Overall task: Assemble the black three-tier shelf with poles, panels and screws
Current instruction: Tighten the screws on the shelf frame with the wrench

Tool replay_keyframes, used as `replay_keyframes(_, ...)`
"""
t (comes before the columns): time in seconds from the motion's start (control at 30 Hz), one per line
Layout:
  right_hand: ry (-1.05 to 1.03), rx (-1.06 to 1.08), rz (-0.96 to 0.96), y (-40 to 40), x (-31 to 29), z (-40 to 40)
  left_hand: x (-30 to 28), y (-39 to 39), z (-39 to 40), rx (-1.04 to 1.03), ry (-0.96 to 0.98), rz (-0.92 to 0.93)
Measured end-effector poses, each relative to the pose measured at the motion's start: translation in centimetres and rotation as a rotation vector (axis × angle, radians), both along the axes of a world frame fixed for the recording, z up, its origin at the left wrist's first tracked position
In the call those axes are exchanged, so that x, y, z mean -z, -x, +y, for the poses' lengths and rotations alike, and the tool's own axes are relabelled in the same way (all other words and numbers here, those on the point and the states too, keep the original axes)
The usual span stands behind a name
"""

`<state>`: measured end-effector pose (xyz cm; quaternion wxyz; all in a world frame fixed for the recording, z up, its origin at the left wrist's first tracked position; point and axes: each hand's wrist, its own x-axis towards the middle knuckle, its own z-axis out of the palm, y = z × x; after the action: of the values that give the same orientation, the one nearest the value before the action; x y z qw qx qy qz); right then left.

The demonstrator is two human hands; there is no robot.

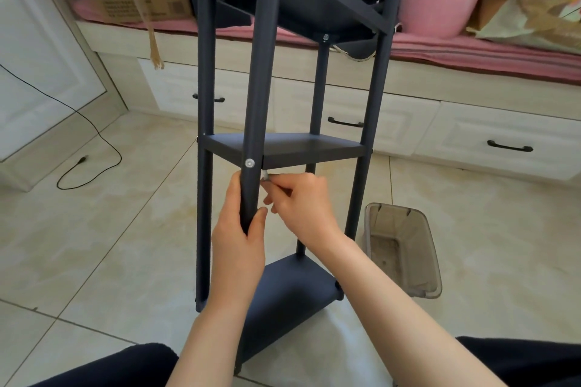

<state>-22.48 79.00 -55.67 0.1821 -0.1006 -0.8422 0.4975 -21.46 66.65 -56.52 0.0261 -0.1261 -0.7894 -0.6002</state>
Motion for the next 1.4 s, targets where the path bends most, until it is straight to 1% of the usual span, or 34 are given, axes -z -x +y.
replay_keyframes(0.1,0.095,0.011,0.068,0.6,1.1,-0.7,0.1,0.1,-0.2,-0.008,0.000,0.009)
replay_keyframes(0.3,0.163,0.027,0.214,1.8,3.0,-2.1,0.2,0.3,-0.7,-0.021,0.011,-0.003)
replay_keyframes(0.47,0.222,0.033,0.265,2.8,3.9,-3.0,0.5,0.4,-0.8,-0.030,0.018,-0.011)
replay_keyframes(0.8,0.242,0.072,0.328,4.0,4.4,-3.3,0.3,0.4,-0.5,-0.027,0.034,-0.015)
replay_keyframes(0.9,0.146,0.083,0.329,3.3,4.1,-2.6,0.1,0.3,-0.5,-0.019,0.028,-0.013)
replay_keyframes(0.93,0.085,0.079,0.311,2.8,3.9,-2.1,0.0,0.3,-0.5,-0.022,0.030,-0.010)
replay_keyframes(1.0,-0.024,0.032,0.205,1.6,3.5,-0.6,0.2,0.3,-0.7,-0.034,0.039,-0.010)
replay_keyframes(1.1,-0.186,-0.065,-0.050,-0.5,1.9,2.6,0.1,0.1,-0.7,-0.026,0.054,-0.019)
replay_keyframes(1.2,-0.241,-0.145,-0.302,-1.9,-0.7,5.6,0.0,-0.2,-0.5,-0.023,0.042,-0.029)
replay_keyframes(1.4,-0.486,-0.153,-0.521,-4.7,-6.8,10.3,-0.3,-0.9,-0.3,-0.013,0.006,-0.055)
